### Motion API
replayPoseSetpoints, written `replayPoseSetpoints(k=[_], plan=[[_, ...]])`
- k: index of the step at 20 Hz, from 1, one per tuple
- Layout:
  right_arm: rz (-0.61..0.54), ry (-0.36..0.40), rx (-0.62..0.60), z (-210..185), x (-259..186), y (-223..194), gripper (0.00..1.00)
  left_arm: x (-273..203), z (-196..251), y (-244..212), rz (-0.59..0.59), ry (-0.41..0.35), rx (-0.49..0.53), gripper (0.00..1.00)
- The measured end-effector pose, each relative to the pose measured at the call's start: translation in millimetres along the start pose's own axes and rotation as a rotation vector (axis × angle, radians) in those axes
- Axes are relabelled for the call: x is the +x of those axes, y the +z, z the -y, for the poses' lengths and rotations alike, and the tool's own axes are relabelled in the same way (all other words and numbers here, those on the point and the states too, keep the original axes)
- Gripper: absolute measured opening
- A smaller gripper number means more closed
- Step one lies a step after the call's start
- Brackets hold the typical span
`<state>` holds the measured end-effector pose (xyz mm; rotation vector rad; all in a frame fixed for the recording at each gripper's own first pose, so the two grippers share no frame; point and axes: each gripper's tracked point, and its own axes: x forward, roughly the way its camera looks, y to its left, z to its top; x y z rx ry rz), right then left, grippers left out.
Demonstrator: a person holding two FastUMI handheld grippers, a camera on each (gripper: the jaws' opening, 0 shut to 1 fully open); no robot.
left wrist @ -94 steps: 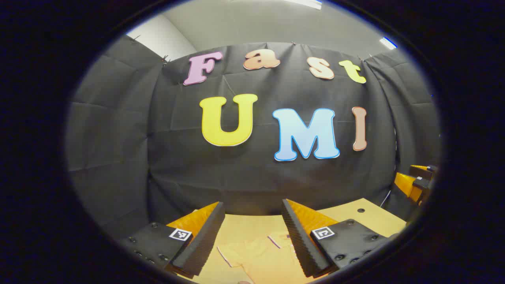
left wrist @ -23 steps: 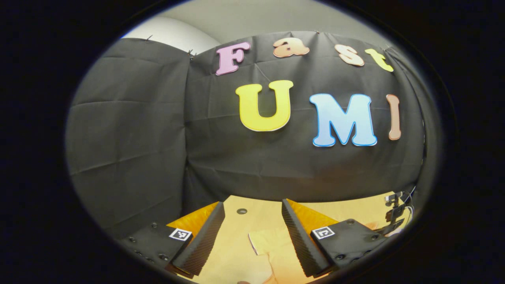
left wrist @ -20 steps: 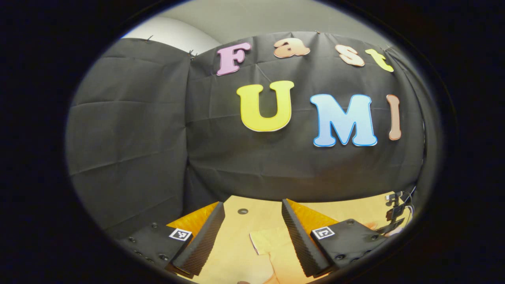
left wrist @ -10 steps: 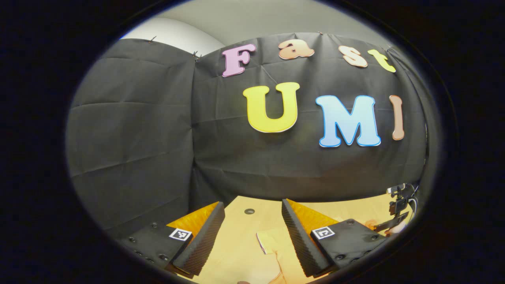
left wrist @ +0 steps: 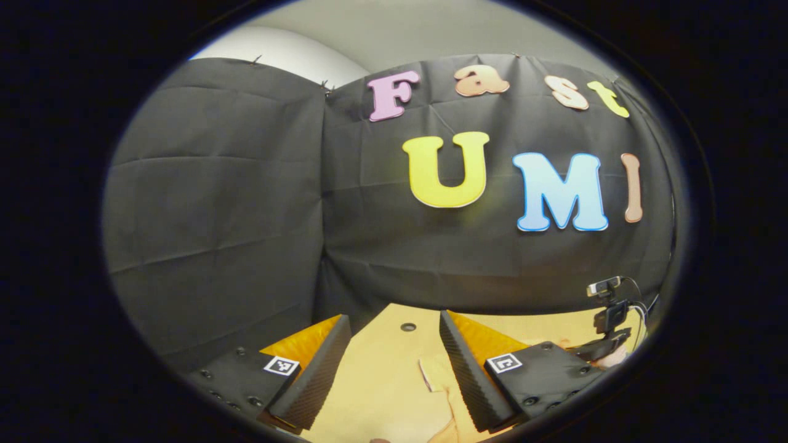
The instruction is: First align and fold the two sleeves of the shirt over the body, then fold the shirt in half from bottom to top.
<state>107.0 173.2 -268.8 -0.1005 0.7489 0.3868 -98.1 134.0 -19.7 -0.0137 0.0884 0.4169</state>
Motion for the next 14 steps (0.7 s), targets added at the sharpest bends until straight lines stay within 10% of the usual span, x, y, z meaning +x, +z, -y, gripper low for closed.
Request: replayPoseSetpoints(k=[6, 11, 14], plan=[[-0.074, 0.078, -0.105, -52, 17, -23, 0.02, -22, -39, -10, -0.018, 0.083, -0.003, 0.96], [-0.125, 0.116, -0.071, -66, 15, -35, 0.45, -28, -54, -18, -0.033, 0.110, -0.005, 0.94], [-0.082, 0.120, -0.060, -66, 5, -25, 0.47, -23, -51, -21, -0.039, 0.093, -0.013, 0.94]])
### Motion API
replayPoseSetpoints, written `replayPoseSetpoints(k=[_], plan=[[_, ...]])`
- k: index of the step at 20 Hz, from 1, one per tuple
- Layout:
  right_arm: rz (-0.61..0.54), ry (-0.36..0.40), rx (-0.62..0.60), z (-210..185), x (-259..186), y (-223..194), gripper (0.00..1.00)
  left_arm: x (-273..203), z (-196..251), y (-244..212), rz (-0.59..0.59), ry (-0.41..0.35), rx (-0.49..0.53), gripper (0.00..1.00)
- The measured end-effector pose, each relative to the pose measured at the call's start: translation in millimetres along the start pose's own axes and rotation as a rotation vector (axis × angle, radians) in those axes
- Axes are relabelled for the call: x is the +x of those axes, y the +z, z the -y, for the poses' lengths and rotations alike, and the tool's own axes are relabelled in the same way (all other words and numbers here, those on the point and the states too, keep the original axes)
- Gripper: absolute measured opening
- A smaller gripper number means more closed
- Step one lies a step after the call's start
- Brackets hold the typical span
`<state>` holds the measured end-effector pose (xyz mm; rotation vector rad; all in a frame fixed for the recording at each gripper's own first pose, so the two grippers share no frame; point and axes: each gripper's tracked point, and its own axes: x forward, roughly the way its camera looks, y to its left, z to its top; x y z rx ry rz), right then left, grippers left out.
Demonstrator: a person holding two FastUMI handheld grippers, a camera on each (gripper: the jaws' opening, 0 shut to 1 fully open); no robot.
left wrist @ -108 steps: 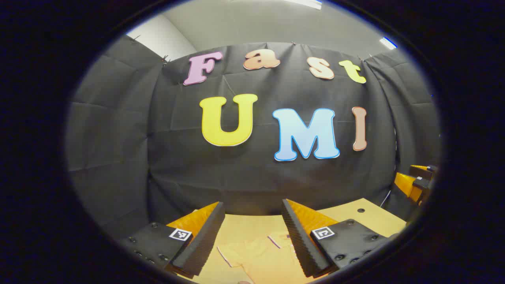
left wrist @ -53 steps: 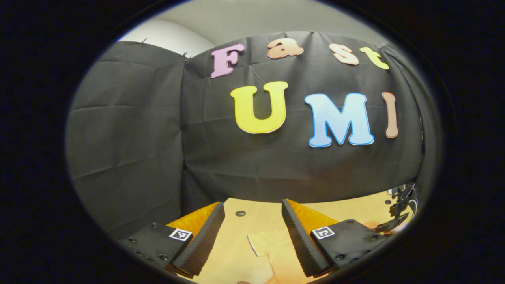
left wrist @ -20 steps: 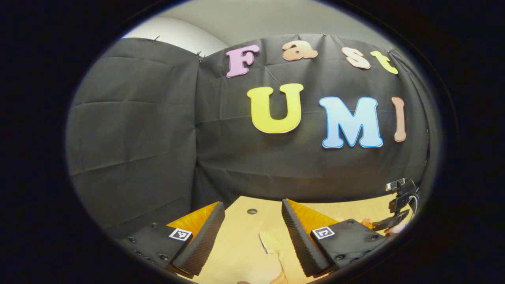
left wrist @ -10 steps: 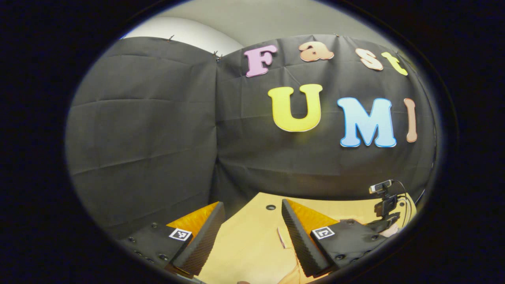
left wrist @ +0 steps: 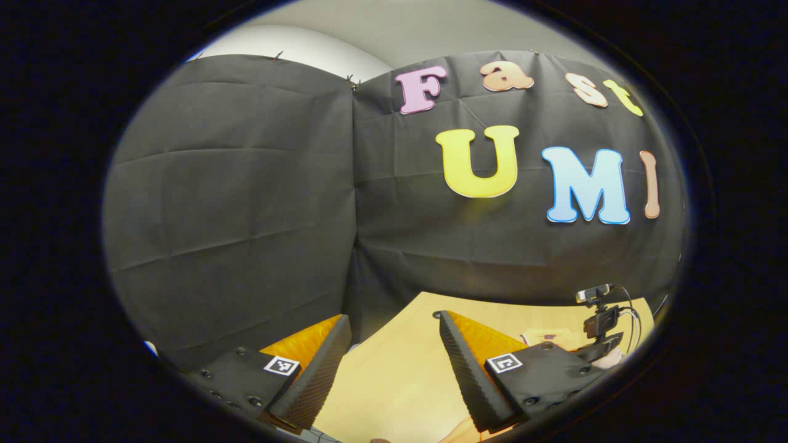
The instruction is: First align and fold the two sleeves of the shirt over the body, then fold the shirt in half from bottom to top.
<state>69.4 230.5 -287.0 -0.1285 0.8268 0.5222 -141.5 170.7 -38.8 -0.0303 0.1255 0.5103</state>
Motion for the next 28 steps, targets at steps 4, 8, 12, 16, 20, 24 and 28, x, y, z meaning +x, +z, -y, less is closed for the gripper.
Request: replayPoseSetpoints(k=[4, 8, 12, 16, 20, 24, 28], plan=[[0.085, 0.006, 0.023, 3, -30, 20, 0.47, 17, 19, -10, -0.012, -0.056, -0.005, 0.94], [0.182, 0.008, 0.058, 11, -69, 41, 0.47, 42, 42, -27, -0.030, -0.121, -0.005, 0.94], [0.268, -0.026, 0.073, 27, -109, 55, 0.47, 70, 63, -52, -0.074, -0.188, -0.003, 0.94], [0.345, -0.056, 0.124, 44, -155, 61, 0.47, 101, 93, -82, -0.122, -0.273, 0.019, 0.94], [0.395, -0.096, 0.171, 63, -191, 57, 0.47, 129, 126, -117, -0.177, -0.353, 0.030, 0.95], [0.437, -0.148, 0.221, 80, -222, 52, 0.47, 157, 152, -168, -0.262, -0.397, 0.033, 0.95], [0.452, -0.216, 0.238, 98, -247, 40, 0.47, 187, 163, -215, -0.354, -0.398, 0.032, 0.95]])
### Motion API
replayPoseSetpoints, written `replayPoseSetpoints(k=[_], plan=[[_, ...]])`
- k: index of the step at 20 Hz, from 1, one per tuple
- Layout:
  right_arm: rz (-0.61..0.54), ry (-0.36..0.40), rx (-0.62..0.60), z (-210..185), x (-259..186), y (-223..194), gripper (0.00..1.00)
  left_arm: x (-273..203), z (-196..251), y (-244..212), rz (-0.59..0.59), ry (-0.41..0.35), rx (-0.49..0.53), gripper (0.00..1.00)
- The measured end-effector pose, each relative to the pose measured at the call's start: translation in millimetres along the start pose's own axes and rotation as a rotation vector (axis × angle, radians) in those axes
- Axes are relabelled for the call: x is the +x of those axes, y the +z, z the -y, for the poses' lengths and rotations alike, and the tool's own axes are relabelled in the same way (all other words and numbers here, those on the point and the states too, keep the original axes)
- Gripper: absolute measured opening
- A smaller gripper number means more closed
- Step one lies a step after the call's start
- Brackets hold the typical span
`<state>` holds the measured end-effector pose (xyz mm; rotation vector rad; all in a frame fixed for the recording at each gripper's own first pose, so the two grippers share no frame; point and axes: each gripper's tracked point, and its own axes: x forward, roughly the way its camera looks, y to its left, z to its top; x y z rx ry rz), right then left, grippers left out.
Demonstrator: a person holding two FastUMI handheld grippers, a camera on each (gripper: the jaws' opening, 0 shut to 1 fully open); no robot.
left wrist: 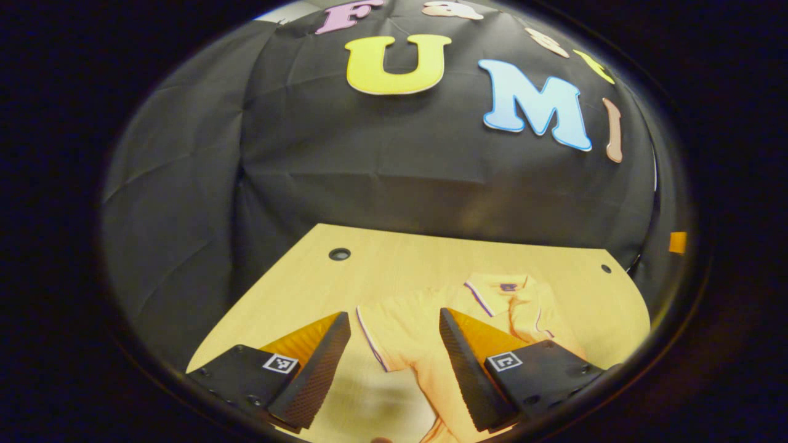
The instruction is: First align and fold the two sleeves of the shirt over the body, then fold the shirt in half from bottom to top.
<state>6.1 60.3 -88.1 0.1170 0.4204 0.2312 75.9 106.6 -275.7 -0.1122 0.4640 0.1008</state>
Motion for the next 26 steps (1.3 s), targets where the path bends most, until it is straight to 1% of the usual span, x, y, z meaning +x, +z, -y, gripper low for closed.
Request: replayPoseSetpoints(k=[2, 3, 5, 6, 7, 10, 16, 17, 19, 20, 21, 22, 23, 24, 25, 26], plan=[[0.003, -0.031, 0.008, 11, -10, 0, 0.47, 21, -2, -16, -0.037, 0.005, 0.002, 0.97], [0.002, -0.050, 0.015, 16, -15, 0, 0.47, 31, -3, -26, -0.061, 0.009, 0.006, 0.94], [0.001, -0.088, 0.020, 28, -23, -3, 0.47, 51, -4, -44, -0.113, 0.015, 0.012, 0.94], [-0.005, -0.105, 0.018, 33, -27, -7, 0.47, 58, -3, -54, -0.138, 0.014, 0.015, 0.94], [-0.014, -0.119, 0.014, 37, -30, -11, 0.47, 63, -3, -61, -0.160, 0.013, 0.018, 0.96], [-0.033, -0.154, 0.016, 48, -41, -22, 0.47, 79, -3, -86, -0.214, 0.023, 0.010, 0.95], [-0.069, -0.187, 0.026, 62, -51, -35, 0.47, 88, -14, -118, -0.288, 0.072, -0.039, 0.95], [-0.071, -0.189, 0.026, 64, -51, -34, 0.47, 88, -14, -118, -0.284, 0.077, -0.044, 0.97], [-0.074, -0.193, 0.027, 67, -51, -35, 0.47, 88, -15, -121, -0.296, 0.093, -0.026, 0.96], [-0.072, -0.191, 0.029, 67, -50, -35, 0.47, 88, -14, -124, -0.312, 0.101, 0.004, 0.94], [-0.072, -0.189, 0.029, 67, -50, -34, 0.47, 89, -14, -121, -0.309, 0.095, 0.009, 1.00], [-0.073, -0.186, 0.029, 66, -49, -36, 0.47, 92, -9, -121, -0.310, 0.099, 0.007, 0.95], [-0.075, -0.182, 0.029, 65, -48, -35, 0.47, 92, -5, -121, -0.310, 0.095, 0.007, 0.87], [-0.075, -0.179, 0.027, 65, -48, -37, 0.47, 94, -1, -122, -0.309, 0.088, 0.006, 0.74], [-0.076, -0.177, 0.026, 65, -47, -37, 0.47, 94, 1, -122, -0.308, 0.089, 0.003, 0.60], [-0.078, -0.176, 0.026, 65, -47, -40, 0.47, 95, 2, -121, -0.305, 0.095, -0.001, 0.33]])
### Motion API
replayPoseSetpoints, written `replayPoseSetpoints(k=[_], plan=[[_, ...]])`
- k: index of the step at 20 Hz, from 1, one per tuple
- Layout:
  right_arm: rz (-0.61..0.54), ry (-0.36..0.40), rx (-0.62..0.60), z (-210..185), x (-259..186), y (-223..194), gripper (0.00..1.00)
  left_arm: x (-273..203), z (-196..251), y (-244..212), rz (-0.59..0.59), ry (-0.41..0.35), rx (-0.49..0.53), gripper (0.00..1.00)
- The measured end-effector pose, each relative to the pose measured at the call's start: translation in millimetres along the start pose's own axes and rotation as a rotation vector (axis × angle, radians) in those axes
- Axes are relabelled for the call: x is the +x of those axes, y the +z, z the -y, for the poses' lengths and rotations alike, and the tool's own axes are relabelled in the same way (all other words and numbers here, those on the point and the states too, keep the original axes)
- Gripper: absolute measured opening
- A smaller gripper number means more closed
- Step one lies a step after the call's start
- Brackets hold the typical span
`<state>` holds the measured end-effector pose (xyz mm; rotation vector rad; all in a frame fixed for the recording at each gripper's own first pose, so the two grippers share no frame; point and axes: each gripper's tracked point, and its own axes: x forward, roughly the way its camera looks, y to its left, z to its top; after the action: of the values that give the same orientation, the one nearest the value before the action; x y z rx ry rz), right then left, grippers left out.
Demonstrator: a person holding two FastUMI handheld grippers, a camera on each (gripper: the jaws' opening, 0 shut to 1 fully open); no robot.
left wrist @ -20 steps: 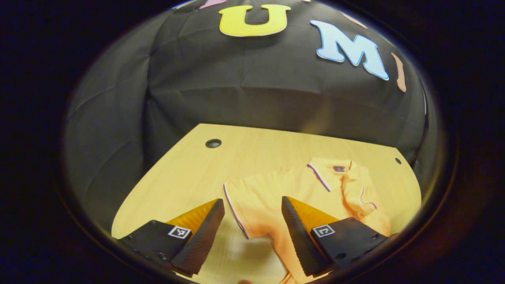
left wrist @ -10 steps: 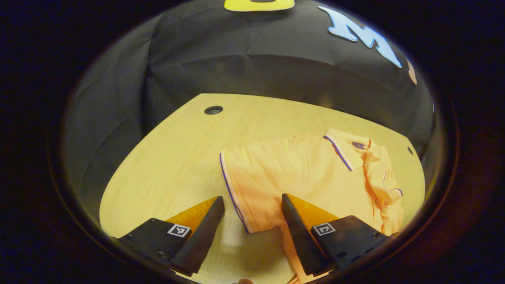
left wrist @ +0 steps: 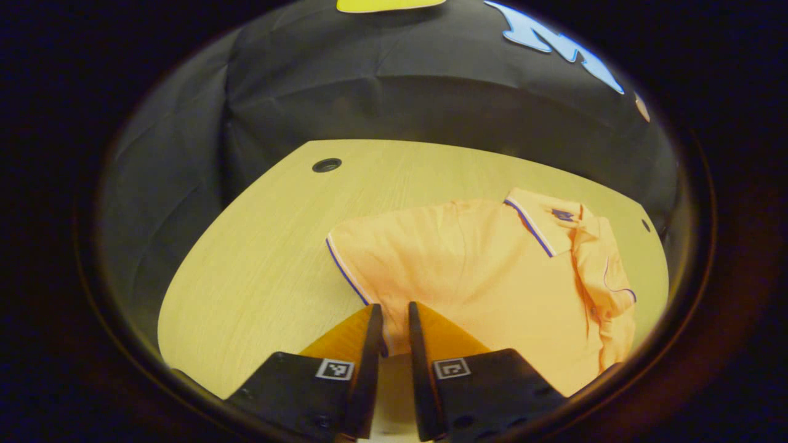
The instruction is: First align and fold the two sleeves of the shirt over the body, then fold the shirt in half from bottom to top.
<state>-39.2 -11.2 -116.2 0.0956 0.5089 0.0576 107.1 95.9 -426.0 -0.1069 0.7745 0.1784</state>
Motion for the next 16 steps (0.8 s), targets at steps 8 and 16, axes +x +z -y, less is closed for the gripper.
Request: replayPoseSetpoints(k=[8, 16], plan=[[0.000, -0.020, -0.013, 8, -4, -4, 0.47, -15, 15, 24, 0.046, 0.045, 0.107, 0.10], [0.009, -0.046, 0.034, 21, -13, -11, 0.47, -60, 128, 78, 0.211, -0.143, 0.332, 0.10]])
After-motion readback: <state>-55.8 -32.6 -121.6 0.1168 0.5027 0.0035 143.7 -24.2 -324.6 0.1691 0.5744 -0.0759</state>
